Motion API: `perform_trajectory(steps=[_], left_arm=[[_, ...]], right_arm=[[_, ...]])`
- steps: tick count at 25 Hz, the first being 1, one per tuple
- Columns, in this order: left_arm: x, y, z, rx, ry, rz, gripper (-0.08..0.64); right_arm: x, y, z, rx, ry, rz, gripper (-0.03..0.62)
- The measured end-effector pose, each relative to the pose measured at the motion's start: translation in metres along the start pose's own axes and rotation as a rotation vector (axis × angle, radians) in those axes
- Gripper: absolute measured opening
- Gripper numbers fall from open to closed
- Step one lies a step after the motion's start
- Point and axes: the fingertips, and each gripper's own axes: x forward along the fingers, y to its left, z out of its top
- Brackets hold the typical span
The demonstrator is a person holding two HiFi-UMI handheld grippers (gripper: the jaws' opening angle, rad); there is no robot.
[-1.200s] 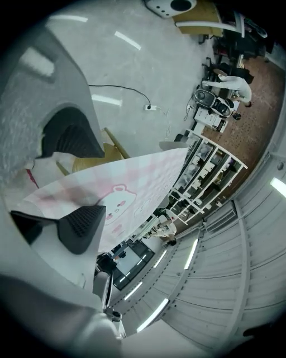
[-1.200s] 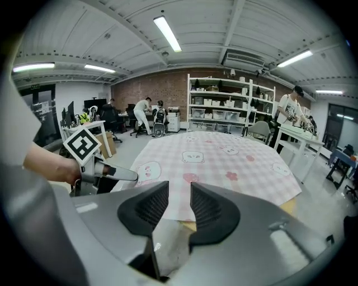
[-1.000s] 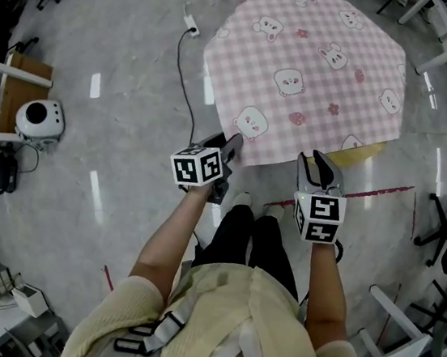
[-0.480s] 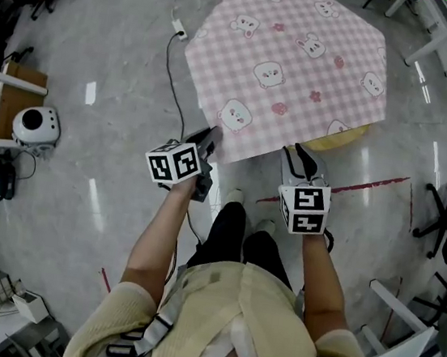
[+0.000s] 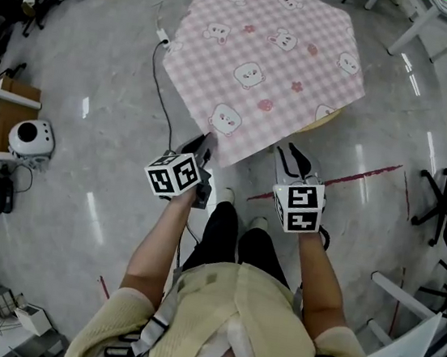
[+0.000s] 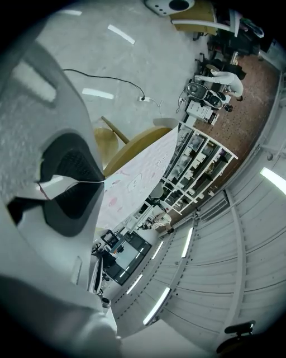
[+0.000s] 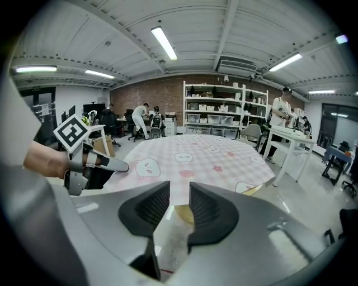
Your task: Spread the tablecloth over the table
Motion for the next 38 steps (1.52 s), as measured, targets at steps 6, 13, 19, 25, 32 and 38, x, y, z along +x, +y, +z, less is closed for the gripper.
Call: perform_trajectory(steps=[6, 13, 19, 25, 32, 38], left_arm=[[-0.003, -0.024, -0.023, 0.025, -0.004, 0.009, 0.002], [-0.011, -0.048, -0.048, 0.036, 0.006, 0.008, 0.002], [-0.018, -0.063, -0.068, 0.047, 0.02, 0.011, 0.002], [-0.024, -0.08, -0.084, 0.054, 0.031, 0.007, 0.003], [-0.025, -0.083, -0.093, 0.061, 0.05, 0.003, 0.012], [-0.025, -0.078, -0.103, 0.116, 0.119, 0.004, 0.058]], right_arm=[[-0.026, -0.012, -0.018, -0.001, -0.007, -0.02, 0.115], [-0.053, -0.02, -0.033, 0.006, -0.008, -0.037, 0.115], [-0.068, -0.022, -0.042, 0.001, -0.01, -0.037, 0.115], [-0.079, -0.022, -0.046, 0.0, -0.018, -0.033, 0.115], [-0.081, -0.023, -0.044, -0.007, -0.027, -0.027, 0.115], [-0.077, -0.023, -0.041, -0.008, -0.03, -0.023, 0.115]])
